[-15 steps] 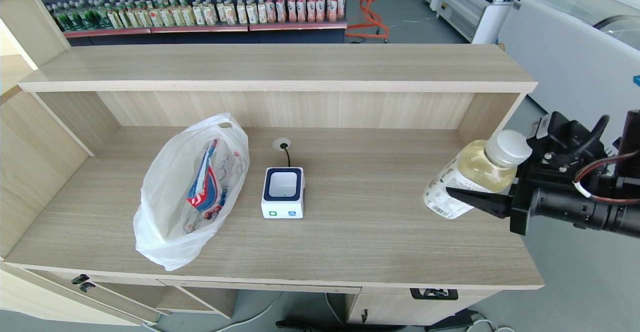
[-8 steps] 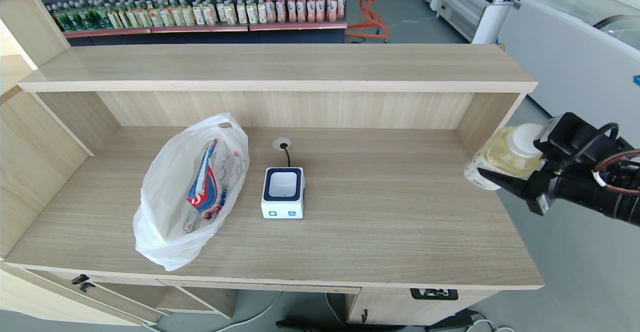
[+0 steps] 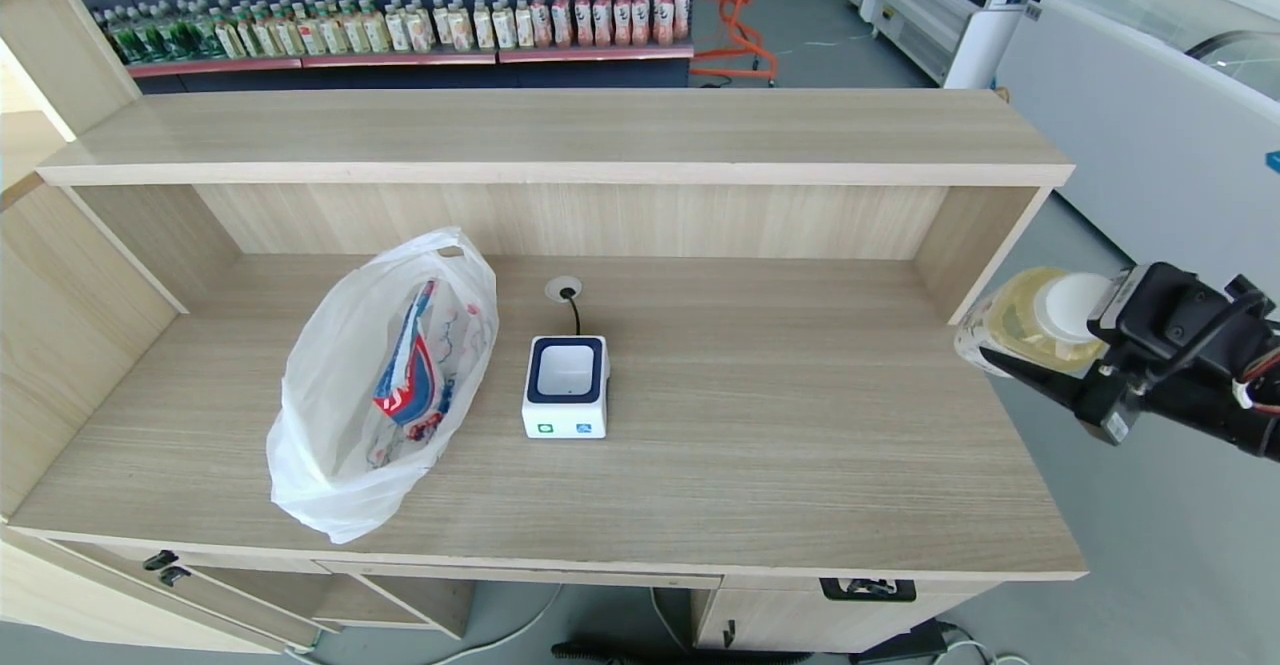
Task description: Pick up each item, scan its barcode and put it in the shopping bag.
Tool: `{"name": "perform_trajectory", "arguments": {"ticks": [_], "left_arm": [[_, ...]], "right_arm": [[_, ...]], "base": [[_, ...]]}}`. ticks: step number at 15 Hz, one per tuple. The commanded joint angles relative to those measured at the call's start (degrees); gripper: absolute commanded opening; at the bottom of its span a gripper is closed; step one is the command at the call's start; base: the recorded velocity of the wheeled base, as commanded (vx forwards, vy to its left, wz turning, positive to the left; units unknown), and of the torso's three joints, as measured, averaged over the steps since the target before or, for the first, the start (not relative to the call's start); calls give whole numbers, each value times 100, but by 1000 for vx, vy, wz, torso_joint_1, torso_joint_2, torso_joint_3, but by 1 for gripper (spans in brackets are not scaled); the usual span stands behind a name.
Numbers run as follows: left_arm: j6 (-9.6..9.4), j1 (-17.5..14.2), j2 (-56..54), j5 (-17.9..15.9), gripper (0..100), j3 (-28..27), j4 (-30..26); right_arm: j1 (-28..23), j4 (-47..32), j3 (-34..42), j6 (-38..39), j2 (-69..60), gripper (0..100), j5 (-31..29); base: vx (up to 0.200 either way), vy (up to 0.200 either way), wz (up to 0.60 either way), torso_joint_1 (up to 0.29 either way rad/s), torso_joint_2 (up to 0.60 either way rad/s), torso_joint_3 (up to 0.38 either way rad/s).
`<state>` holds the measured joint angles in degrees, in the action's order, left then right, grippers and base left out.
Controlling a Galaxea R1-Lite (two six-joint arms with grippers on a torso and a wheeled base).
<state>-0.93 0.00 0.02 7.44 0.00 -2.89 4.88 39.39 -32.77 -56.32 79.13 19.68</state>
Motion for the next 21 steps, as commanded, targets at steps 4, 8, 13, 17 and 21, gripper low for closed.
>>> {"name": "perform_trajectory", "arguments": {"ticks": [4,8,13,17,21], "left_arm": [[-4,0,-2,3,100,0,-1],[5,0,-2,3,100,0,-1],[-4,0,-2,3,100,0,-1],[-13,0,-2,3,100,0,-1],[-30,0,-2,-5,100,0,-1]], "right_arm": [[268,-1,-1,139,-143,0,159],[321,-1,-37,183,-38,0,274],[462,-1,-81,253,59,0,274],[567,-1,-81,288,217,0,423],[646,8,-98,429,402,0,634]], "base": [[0,200,0,4,5,2],[0,200,0,-1,2,1],[0,200,0,3,3,0],[50,0,0,1,-1,2],[200,0,0,-5,-7,7]]}}
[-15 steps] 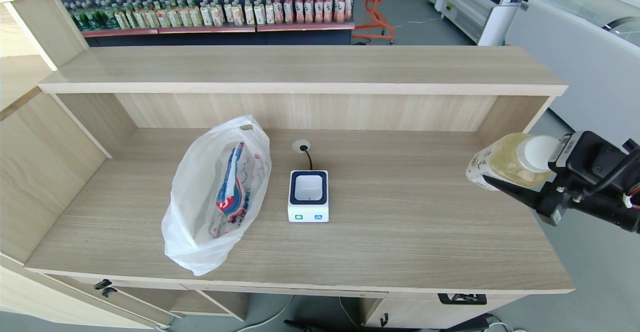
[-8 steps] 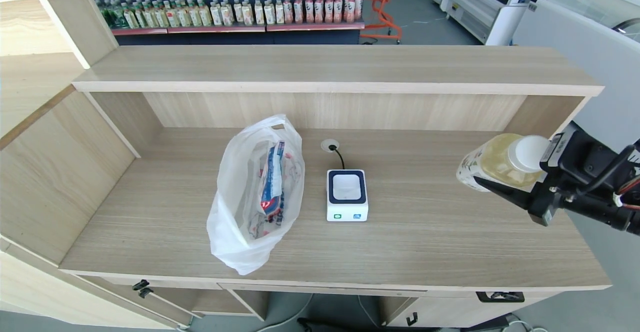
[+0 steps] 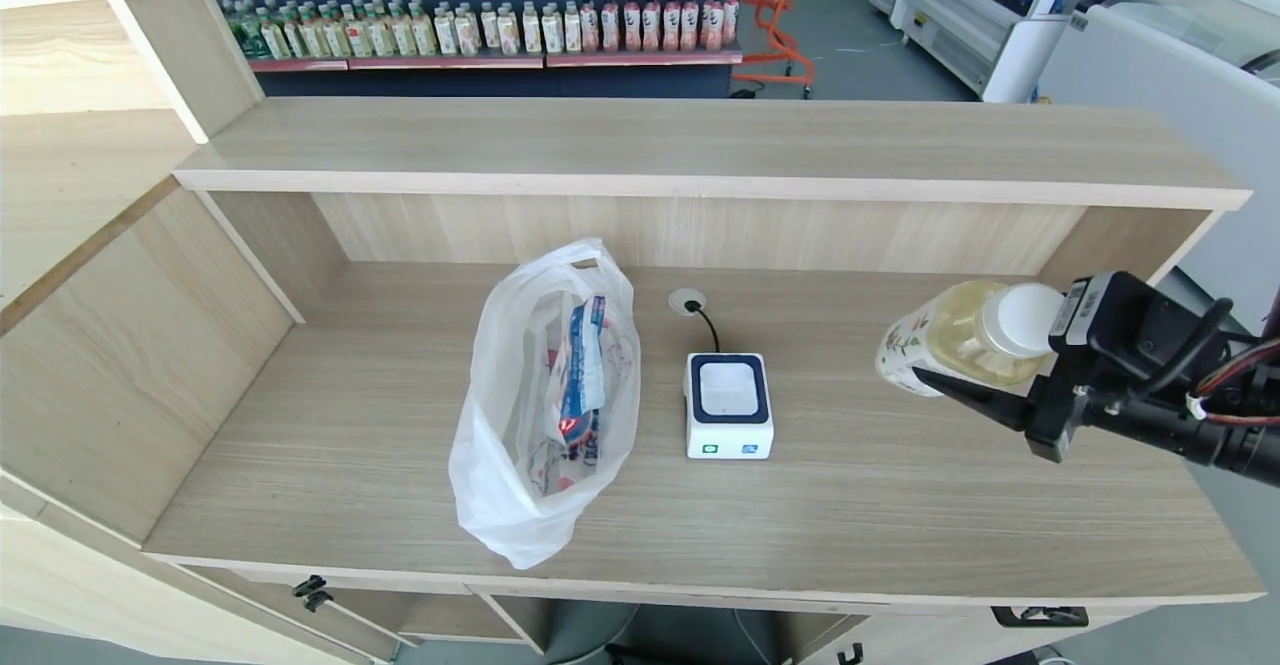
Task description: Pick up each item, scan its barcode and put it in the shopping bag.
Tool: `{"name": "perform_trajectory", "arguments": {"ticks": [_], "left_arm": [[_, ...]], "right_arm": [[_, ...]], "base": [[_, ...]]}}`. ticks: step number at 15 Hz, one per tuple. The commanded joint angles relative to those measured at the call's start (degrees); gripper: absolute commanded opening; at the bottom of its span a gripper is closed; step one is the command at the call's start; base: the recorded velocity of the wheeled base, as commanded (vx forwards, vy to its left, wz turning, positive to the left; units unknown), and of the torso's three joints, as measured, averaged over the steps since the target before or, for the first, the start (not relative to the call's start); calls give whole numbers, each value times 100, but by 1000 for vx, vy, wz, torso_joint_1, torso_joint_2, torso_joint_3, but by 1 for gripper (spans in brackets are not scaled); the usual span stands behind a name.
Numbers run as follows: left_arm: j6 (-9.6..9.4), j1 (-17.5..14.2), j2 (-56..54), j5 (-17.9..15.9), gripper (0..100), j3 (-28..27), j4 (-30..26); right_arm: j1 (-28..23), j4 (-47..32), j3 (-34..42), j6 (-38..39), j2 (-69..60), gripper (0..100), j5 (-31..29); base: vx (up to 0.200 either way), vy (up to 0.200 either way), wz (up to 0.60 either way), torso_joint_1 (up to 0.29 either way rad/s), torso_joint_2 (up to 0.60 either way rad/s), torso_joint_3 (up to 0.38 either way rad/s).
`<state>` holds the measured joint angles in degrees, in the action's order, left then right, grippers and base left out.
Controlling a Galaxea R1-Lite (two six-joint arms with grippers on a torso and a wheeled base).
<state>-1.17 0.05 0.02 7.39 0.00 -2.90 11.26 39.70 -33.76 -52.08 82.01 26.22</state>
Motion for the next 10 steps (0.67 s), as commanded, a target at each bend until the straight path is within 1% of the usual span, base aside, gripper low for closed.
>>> {"name": "perform_trajectory", "arguments": {"ticks": [1,3,7,10], "left_arm": [[-6,-5,-2,8,100,0,0],[56,-5,6,8,100,0,0],[56,-5,-2,8,100,0,0],[56,-5,-2,8,100,0,0]], "right_arm": [[7,-24,-17,5,184,0,102],[25,-24,-61,5,334,0,340],[218,-15,-158,5,615,0,937],[491,-7,-149,-39,773,0,1069]], "base": [[200,0,0,17,12,2],[0,0,0,0,0,0],[0,0,0,0,0,0],[0,0,0,0,0,0]]}}
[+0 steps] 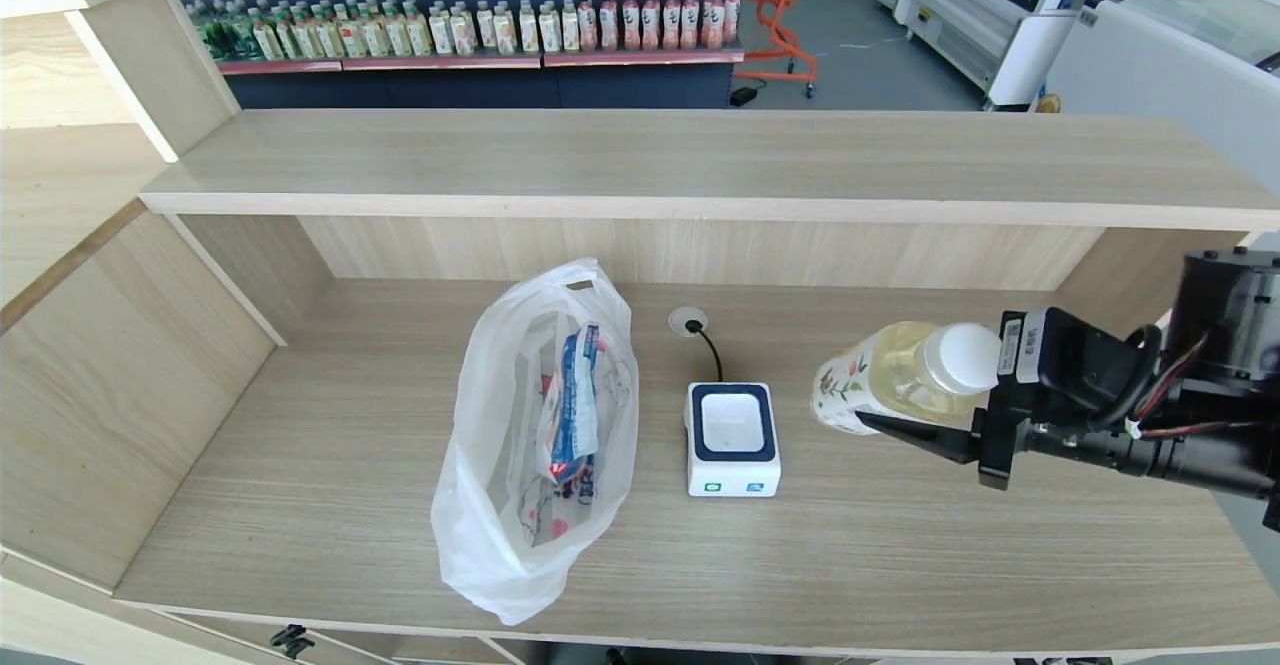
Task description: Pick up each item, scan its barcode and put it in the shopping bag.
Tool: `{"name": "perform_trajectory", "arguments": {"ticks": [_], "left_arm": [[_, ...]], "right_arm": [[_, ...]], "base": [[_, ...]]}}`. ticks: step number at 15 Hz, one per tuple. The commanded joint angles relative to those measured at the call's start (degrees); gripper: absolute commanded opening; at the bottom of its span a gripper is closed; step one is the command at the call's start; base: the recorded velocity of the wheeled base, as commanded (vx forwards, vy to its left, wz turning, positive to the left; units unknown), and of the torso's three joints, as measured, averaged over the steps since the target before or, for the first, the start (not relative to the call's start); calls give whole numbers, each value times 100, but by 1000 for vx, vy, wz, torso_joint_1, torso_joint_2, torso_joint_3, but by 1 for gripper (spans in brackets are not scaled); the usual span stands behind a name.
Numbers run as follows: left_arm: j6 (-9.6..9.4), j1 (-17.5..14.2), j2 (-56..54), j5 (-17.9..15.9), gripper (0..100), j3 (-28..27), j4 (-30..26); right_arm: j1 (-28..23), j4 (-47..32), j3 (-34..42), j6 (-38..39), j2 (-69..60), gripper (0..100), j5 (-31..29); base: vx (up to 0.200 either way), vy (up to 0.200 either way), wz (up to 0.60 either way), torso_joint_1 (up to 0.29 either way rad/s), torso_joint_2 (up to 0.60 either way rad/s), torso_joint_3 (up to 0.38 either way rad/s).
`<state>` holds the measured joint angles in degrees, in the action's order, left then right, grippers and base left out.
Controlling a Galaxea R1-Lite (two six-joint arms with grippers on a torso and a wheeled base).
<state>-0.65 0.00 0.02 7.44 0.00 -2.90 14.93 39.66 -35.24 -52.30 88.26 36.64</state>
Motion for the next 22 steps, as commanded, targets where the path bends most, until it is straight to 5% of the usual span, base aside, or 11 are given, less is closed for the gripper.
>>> {"name": "perform_trajectory", "arguments": {"ticks": [1,11,22], "left_arm": [[3,0,-2,3,100,0,0],[3,0,-2,3,100,0,0],[-6,0,-2,3,100,0,0]], "right_arm": [[185,7,9,-44,227,0,27],[177,297,-527,-1002,1378,0,405],[1,1325,-413,-949,2072,0,519]], "base": [[0,0,0,0,0,0],[0,0,0,0,0,0],[0,0,0,0,0,0]]}}
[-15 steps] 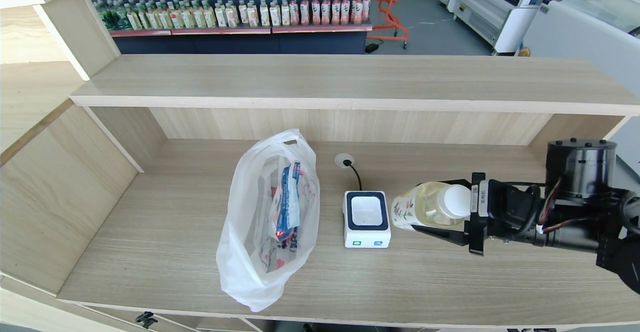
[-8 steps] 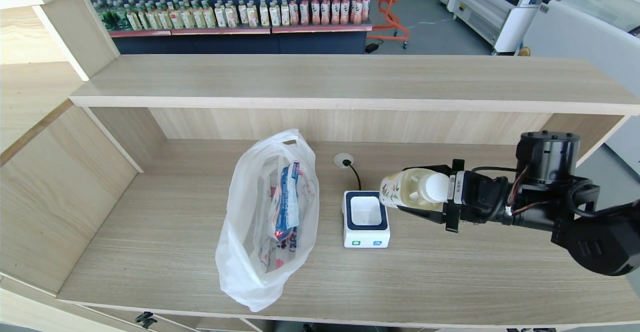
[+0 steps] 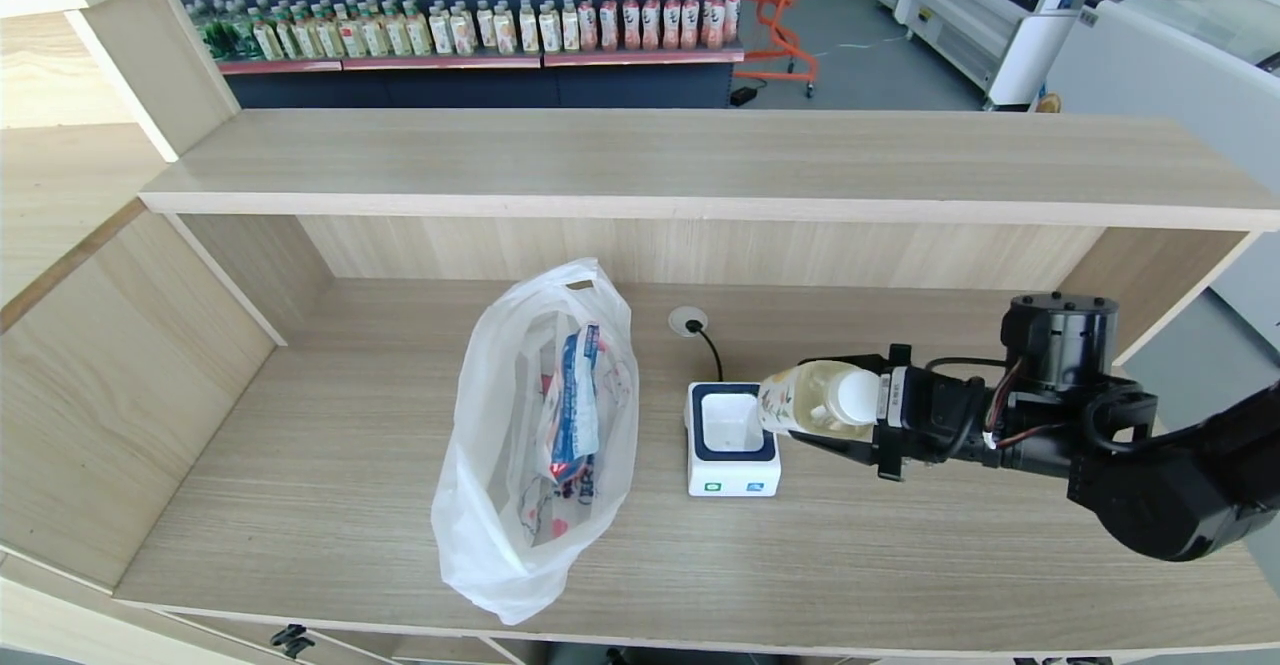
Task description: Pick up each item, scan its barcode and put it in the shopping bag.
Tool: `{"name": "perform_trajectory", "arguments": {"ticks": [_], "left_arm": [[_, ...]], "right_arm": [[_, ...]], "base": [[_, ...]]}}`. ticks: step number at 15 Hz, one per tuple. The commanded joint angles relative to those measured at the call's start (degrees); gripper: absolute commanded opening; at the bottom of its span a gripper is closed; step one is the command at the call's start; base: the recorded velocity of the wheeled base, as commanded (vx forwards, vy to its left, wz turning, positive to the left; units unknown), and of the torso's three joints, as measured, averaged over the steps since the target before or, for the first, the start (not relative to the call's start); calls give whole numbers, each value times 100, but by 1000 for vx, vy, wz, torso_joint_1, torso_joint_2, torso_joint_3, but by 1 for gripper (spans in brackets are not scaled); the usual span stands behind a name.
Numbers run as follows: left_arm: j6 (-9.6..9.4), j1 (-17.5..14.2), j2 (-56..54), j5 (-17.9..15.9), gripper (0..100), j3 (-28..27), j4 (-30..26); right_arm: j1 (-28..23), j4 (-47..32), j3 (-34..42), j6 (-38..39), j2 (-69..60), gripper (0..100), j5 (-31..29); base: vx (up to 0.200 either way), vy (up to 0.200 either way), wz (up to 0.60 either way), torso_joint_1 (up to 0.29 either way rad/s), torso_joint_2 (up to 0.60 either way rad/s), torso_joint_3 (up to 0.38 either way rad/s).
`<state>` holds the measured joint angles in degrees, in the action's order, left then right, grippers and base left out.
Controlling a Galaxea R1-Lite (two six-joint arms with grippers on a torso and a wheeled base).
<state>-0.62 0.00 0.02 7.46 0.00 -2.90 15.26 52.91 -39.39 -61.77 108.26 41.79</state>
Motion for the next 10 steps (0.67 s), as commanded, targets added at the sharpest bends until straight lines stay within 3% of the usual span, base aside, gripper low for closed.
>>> {"name": "perform_trajectory", "arguments": {"ticks": [1,10], "left_arm": [[1,0,-2,1,100,0,0],[1,0,-2,1,100,0,0]], "right_arm": [[-15,0,-34,25,107,0,5],[284,325,-781,376,872,0,5]], "base": [[0,0,0,0,0,0],[0,0,0,0,0,0]]}}
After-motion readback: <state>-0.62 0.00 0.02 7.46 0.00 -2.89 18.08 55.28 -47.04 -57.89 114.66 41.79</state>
